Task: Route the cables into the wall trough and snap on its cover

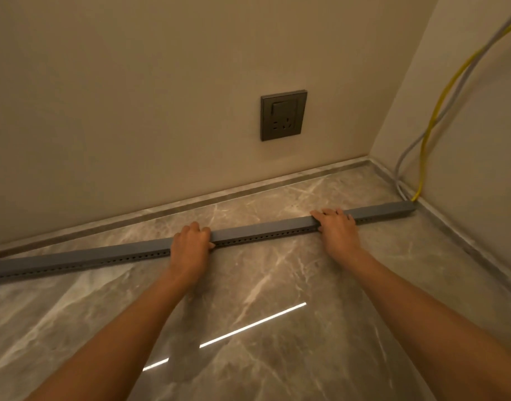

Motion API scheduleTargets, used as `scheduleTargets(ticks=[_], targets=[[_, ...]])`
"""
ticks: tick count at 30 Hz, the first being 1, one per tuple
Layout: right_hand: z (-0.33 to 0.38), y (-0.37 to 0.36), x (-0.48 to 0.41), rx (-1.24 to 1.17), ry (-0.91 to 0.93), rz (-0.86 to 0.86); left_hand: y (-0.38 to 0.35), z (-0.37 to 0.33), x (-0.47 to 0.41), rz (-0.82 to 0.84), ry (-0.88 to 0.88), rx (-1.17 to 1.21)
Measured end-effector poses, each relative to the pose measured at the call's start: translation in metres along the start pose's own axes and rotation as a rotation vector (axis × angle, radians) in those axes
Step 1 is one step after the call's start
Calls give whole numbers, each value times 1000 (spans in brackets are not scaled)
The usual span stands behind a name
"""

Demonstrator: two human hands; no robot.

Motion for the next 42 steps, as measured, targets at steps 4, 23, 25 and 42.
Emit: scheduleTargets(ticks=[4, 23, 25, 42], targets=[[6, 0, -18, 14, 38, 24, 2, 7, -17, 12, 25, -35], [29, 10, -110, 154, 264, -114, 10, 15, -66, -221, 258, 52], [31, 12, -115, 137, 285, -114, 11, 16, -68, -243, 257, 28], [48, 23, -115, 105, 242, -49, 8, 10, -76, -196, 287, -118]])
Point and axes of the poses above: each hand's wrist, its own x-axis away from the middle knuckle, its own y-axis out of the back of the hand, z = x × y, the point moved 7 cm from there along -x, towards the middle knuckle, and after that the axes turned 9 degrees about x, right-handed, at the moved point
